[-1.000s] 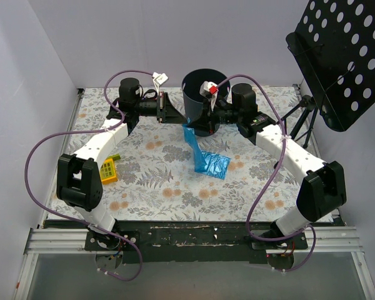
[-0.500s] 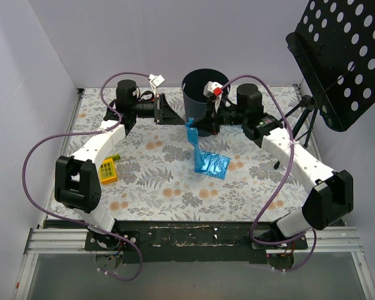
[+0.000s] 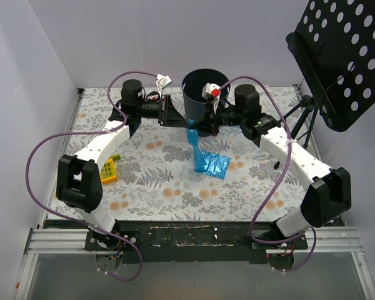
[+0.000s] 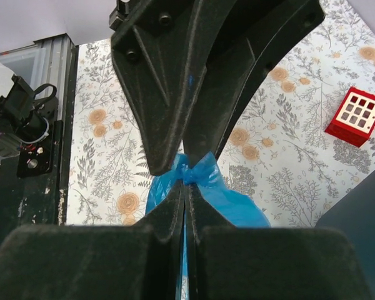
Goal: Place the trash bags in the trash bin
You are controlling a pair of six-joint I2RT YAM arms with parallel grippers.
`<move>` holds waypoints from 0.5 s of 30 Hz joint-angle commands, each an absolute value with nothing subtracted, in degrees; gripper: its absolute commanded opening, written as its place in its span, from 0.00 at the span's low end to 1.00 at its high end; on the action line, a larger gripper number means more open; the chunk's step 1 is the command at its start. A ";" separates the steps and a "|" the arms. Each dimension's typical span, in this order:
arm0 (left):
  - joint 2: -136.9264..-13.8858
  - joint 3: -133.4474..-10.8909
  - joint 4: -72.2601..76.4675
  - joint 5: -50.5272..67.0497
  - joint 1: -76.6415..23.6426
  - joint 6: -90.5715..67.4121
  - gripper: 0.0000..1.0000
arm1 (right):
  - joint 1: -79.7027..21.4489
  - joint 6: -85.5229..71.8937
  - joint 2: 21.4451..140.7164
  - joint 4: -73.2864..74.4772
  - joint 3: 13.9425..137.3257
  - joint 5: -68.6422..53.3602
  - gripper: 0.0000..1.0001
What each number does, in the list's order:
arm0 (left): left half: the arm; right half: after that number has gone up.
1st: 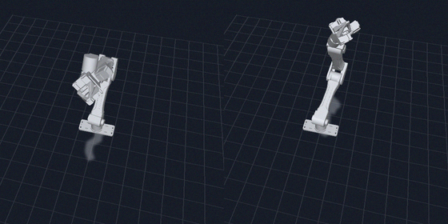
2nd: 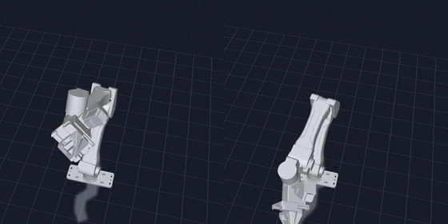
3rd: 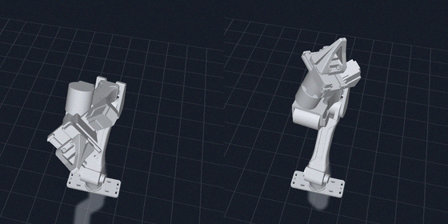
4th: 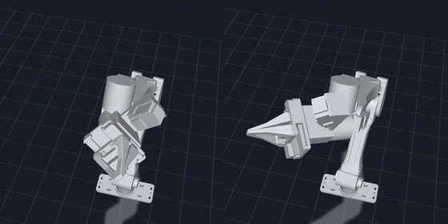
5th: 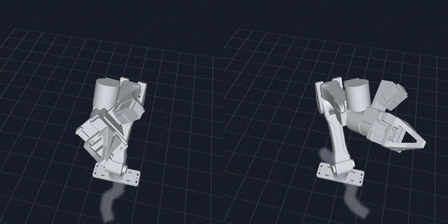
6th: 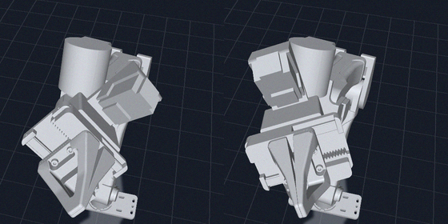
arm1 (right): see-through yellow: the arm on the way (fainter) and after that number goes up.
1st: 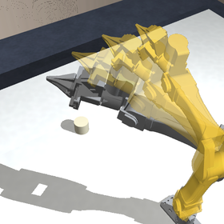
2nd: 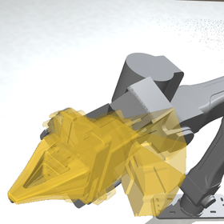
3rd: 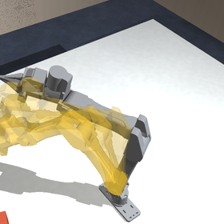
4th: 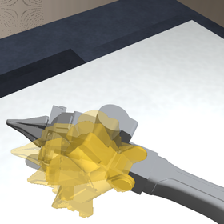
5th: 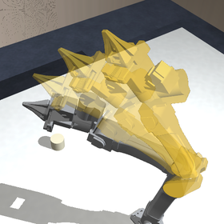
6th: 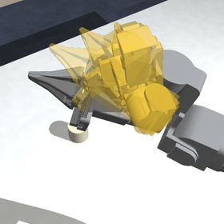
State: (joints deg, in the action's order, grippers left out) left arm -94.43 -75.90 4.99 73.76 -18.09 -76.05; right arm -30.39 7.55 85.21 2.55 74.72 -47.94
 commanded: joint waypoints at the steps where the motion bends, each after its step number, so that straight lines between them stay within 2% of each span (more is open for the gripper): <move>1: -94.48 -77.52 7.03 74.09 -18.63 -76.55 0.23 | -30.67 9.23 85.43 2.63 76.64 -48.60 0.01; 3: -94.83 -77.52 7.56 73.92 -18.63 -76.82 0.05 | -30.67 10.10 85.52 3.77 76.82 -48.78 0.01; 4: -94.92 -77.43 7.65 73.83 -18.63 -76.82 0.00 | -30.67 10.54 85.52 4.30 76.82 -48.78 0.01; 15: -95.27 -77.96 6.95 72.42 -18.19 -77.26 0.00 | -30.67 11.59 84.55 6.67 76.73 -44.83 0.01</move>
State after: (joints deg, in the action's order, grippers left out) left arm -95.42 -75.92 6.57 72.99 -18.50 -77.38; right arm -30.46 10.87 85.34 6.55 74.81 -47.05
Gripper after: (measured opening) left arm 0.009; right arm 0.022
